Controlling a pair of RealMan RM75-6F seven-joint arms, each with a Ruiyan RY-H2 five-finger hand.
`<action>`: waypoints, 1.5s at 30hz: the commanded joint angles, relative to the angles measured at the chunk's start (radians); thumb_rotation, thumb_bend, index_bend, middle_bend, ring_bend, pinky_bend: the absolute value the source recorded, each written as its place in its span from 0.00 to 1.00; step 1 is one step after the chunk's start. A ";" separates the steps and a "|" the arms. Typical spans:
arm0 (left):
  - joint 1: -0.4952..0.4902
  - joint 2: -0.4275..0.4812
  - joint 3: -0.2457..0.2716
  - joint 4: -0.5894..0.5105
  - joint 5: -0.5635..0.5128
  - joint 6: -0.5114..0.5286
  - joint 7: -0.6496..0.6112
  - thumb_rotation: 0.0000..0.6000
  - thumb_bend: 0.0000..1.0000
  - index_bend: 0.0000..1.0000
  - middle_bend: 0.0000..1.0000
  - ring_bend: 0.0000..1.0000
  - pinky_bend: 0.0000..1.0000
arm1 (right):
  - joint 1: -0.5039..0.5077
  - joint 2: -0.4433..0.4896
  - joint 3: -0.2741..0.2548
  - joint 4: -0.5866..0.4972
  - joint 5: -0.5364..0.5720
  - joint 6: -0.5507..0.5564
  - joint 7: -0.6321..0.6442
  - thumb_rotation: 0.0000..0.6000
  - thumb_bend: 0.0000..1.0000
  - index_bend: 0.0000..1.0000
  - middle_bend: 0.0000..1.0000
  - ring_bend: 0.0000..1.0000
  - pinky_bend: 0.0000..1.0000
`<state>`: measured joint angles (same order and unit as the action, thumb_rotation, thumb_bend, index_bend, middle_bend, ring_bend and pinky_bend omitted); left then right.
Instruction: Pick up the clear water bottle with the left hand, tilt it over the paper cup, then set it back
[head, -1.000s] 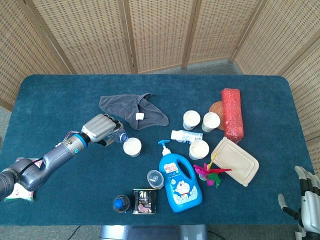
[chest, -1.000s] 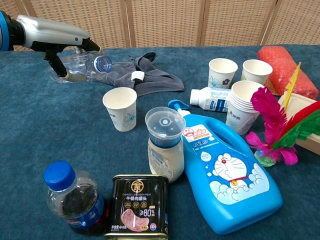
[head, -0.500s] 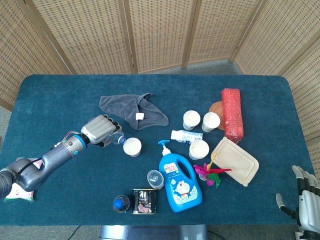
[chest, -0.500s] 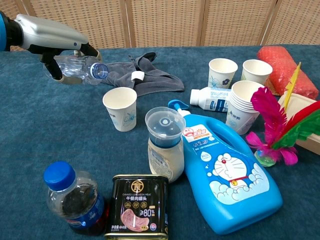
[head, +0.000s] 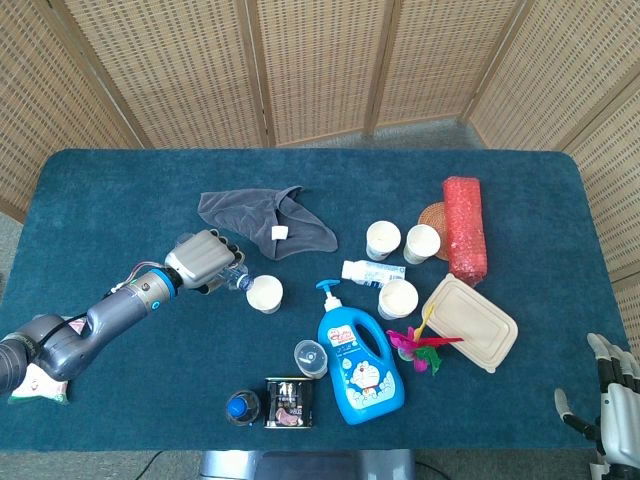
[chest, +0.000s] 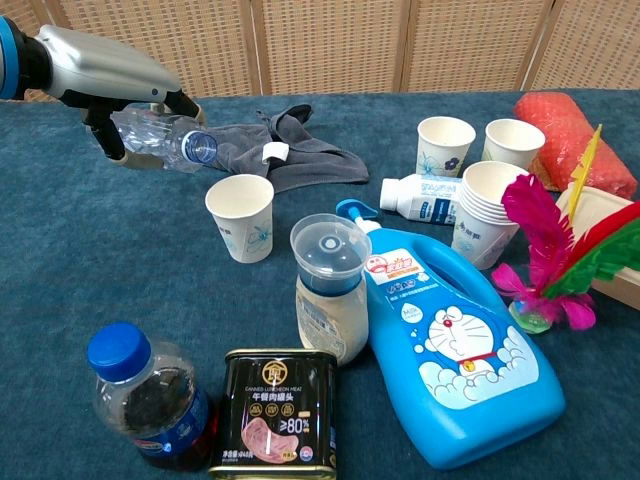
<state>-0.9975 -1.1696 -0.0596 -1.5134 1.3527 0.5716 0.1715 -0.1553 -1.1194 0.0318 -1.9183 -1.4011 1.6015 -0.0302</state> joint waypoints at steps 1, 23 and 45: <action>-0.008 0.006 0.000 -0.005 -0.012 -0.006 0.020 0.99 0.61 0.33 0.39 0.39 0.49 | 0.000 -0.001 0.000 0.000 -0.001 -0.001 0.000 1.00 0.39 0.00 0.03 0.00 0.00; -0.093 0.012 0.007 -0.029 -0.145 -0.061 0.185 0.99 0.61 0.33 0.40 0.39 0.49 | -0.006 -0.005 -0.001 0.012 0.000 0.000 0.016 1.00 0.39 0.00 0.03 0.00 0.00; -0.163 0.016 0.063 -0.048 -0.230 -0.066 0.315 0.99 0.61 0.33 0.40 0.39 0.49 | -0.007 -0.013 0.003 0.023 0.006 -0.007 0.031 1.00 0.39 0.00 0.03 0.00 0.00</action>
<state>-1.1572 -1.1531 0.0012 -1.5619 1.1272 0.5060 0.4818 -0.1619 -1.1318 0.0346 -1.8956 -1.3952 1.5943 0.0004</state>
